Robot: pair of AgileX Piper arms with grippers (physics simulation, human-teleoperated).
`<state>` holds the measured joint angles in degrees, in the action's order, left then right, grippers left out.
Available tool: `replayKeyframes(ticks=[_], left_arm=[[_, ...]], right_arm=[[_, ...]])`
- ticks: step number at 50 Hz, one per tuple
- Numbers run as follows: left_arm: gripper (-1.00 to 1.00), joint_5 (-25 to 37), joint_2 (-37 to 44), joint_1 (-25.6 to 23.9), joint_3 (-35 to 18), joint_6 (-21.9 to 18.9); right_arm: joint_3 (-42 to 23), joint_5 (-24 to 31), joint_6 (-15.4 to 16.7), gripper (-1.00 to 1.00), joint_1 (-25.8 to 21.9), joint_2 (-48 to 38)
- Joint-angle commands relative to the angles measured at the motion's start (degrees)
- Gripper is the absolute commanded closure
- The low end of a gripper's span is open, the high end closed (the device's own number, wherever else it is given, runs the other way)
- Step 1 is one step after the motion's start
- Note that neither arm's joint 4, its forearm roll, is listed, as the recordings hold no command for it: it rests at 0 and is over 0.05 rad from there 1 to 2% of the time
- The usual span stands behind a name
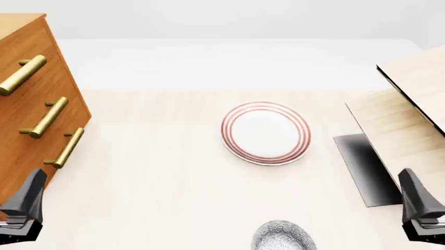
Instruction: Open the top drawer of the cabinet and put the bowl in it.
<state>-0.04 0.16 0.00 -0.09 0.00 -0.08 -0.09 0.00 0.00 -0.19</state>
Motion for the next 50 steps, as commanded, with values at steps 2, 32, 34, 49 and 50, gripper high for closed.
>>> replayKeyframes(ticks=[2,32,34,49,50], left_arm=[[-1.0,-0.06,0.25,0.0,-0.15,0.0],[-1.0,-11.05,17.02,-3.21,-4.1,-21.07],[-1.0,-17.72,26.32,-3.86,-5.02,-25.25],[-1.0,-23.74,45.23,-5.31,-14.85,-45.24],[-1.0,-23.01,44.6,-5.2,-15.37,-45.63]], right_arm=[[-0.19,-0.48,0.03,-1.0,0.0,-0.71],[-0.2,-0.81,0.06,-1.0,0.0,-1.02],[-0.2,-0.8,0.07,-1.0,0.0,-1.0],[-0.19,-0.83,0.05,-1.0,0.01,-1.03],[-0.19,-0.84,0.07,-1.0,-0.01,-1.04]])
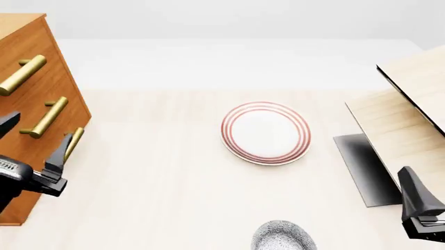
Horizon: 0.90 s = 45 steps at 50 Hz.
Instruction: Open the top drawer of the cabinet and put the bowl in it.
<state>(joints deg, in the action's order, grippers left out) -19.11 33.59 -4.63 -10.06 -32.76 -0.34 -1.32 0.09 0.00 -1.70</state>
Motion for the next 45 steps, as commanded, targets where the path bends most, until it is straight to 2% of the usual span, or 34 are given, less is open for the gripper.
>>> replayKeyframes(ticks=[1,2,3,5,6,9,13,14,17,20,23,27,28,30,33,37,41,42,45], left_arm=[[-1.0,-3.24,11.21,-0.23,-5.82,-14.2],[-1.0,-3.05,11.02,0.57,-5.74,-15.36],[-1.0,-4.02,11.13,1.99,-4.9,-18.83],[-1.0,-4.78,11.78,2.18,-4.47,-20.31],[-1.0,-6.66,12.64,3.14,-3.25,-23.99],[-1.0,-10.32,15.23,3.94,-1.47,-29.19],[-1.0,-11.28,16.33,4.31,-1.35,-33.56],[-1.0,-9.59,15.76,4.18,-2.38,-32.93],[-1.0,-11.46,17.63,3.85,-1.92,-36.75],[-1.0,-9.98,16.55,5.21,-2.69,-39.2],[-1.0,-7.74,15.7,5.9,-4.32,-40.55],[-1.0,-8.2,16.75,6.9,-4.75,-43.75],[-1.0,-6.61,16.67,6.88,-6.26,-43.54],[-1.0,-7.81,17.12,8.11,-5.49,-45.5],[-1.0,-6.11,17.4,7.92,-7.21,-44.8],[-1.0,-8.02,18.85,9.12,-6.31,-46.94],[-1.0,-7.19,18.33,10.11,-6.8,-47.1],[-1.0,-8.98,18.98,11.06,-5.9,-48.77],[-1.0,-8.48,18.71,11.38,-6.14,-48.87]], right_arm=[[0.07,0.39,-0.01,-1.0,0.01,0.47],[0.07,0.39,-0.02,-1.0,0.0,0.46],[0.07,0.4,-0.01,-1.0,0.01,0.48],[0.07,0.39,-0.01,-1.0,0.01,0.46],[0.07,0.39,-0.02,-1.0,0.0,0.46],[0.07,0.38,-0.01,-1.0,0.0,0.45],[0.07,0.39,-0.02,-1.0,0.01,0.47],[0.07,0.39,-0.02,-1.0,0.02,0.46],[0.07,0.39,-0.02,-1.0,0.01,0.45],[0.07,0.39,-0.03,-1.0,0.01,0.47],[0.07,0.39,-0.02,-1.0,0.01,0.47],[0.07,0.39,-0.01,-1.0,0.0,0.47],[0.07,0.39,-0.02,-1.0,0.01,0.47],[0.07,0.39,-0.02,-1.0,-0.01,0.48],[0.07,0.39,-0.02,-1.0,0.0,0.46],[0.07,0.38,-0.02,-1.0,0.01,0.45],[0.07,0.39,-0.03,-1.0,0.01,0.47],[0.07,0.39,-0.03,-1.0,0.0,0.46],[0.07,0.39,-0.02,-1.0,0.01,0.47]])
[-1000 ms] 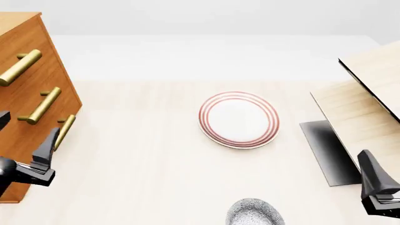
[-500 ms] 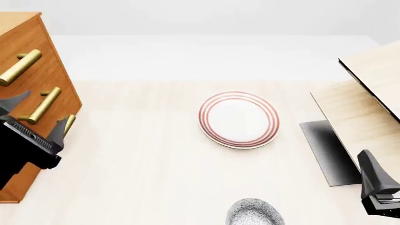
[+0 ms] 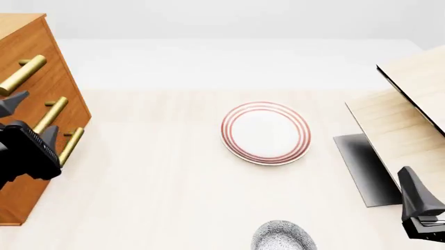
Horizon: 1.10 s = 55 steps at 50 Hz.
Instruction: Open the top drawer of the cabinet and put the bowl in it.
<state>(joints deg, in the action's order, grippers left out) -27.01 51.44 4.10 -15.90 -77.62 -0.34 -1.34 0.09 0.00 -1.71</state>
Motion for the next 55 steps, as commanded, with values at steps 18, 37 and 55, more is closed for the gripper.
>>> replayKeyframes(ticks=[18,37,55], left_arm=[[-1.0,-2.16,1.25,7.17,-1.02,-5.35],[-1.0,-3.92,6.38,8.26,-5.53,-5.96],[-1.0,-11.15,16.86,10.1,-8.57,-4.86]], right_arm=[[0.07,0.41,0.0,-1.0,-0.01,0.49],[0.07,0.41,-0.03,-1.0,0.0,0.48],[0.07,0.42,-0.01,-1.0,0.01,0.5]])
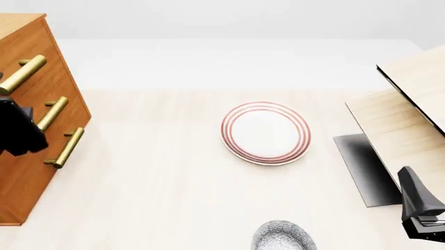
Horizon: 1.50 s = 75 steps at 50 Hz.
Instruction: Open the top drawer of the cabinet and put the bowl in it.
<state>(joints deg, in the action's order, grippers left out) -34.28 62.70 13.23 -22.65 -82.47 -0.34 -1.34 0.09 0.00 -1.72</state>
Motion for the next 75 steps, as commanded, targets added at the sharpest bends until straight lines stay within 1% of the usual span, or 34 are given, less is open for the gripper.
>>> replayKeyframes(ticks=[1,3,8,22,23,34,40,46,53,59,68,75], left_arm=[[-1.0,-3.89,5.61,0.97,-1.81,0.0],[-1.0,-2.8,5.97,0.98,-3.29,0.51],[-1.0,-3.18,7.34,1.33,-4.58,0.36],[-1.0,-3.46,7.71,3.35,-5.16,0.33],[1.0,-3.67,7.63,3.37,-4.99,0.36],[1.0,-4.3,6.83,2.37,-3.27,-0.26],[1.0,-4.98,6.85,0.74,-2.64,-1.29],[1.0,-7.4,7.97,-0.88,-1.25,-2.85],[1.0,-7.47,8.1,-2.82,-1.9,-2.68],[1.0,-8.3,9.63,-4.92,-2.52,-3.29],[1.0,-6.7,8.15,-7.92,-3.08,-2.71],[1.0,-7.69,8.36,-9.59,-2.34,-3.8]], right_arm=[[0.07,0.42,-0.02,-1.0,0.0,0.5],[0.07,0.4,-0.03,-1.0,0.0,0.47],[0.07,0.41,-0.02,-1.0,-0.01,0.49],[0.07,0.41,-0.02,-1.0,0.0,0.48],[0.07,0.42,-0.02,-1.0,0.0,0.5],[0.07,0.42,-0.02,-1.0,0.0,0.5],[0.07,0.41,-0.04,-1.0,0.0,0.48],[0.07,0.41,-0.01,-1.0,-0.01,0.49],[0.07,0.16,-0.02,-1.0,0.04,0.22],[0.07,0.19,-0.04,-1.0,0.04,0.25],[0.04,0.32,-0.05,-1.0,0.04,0.37],[0.03,0.37,-0.04,-1.0,0.04,0.4]])
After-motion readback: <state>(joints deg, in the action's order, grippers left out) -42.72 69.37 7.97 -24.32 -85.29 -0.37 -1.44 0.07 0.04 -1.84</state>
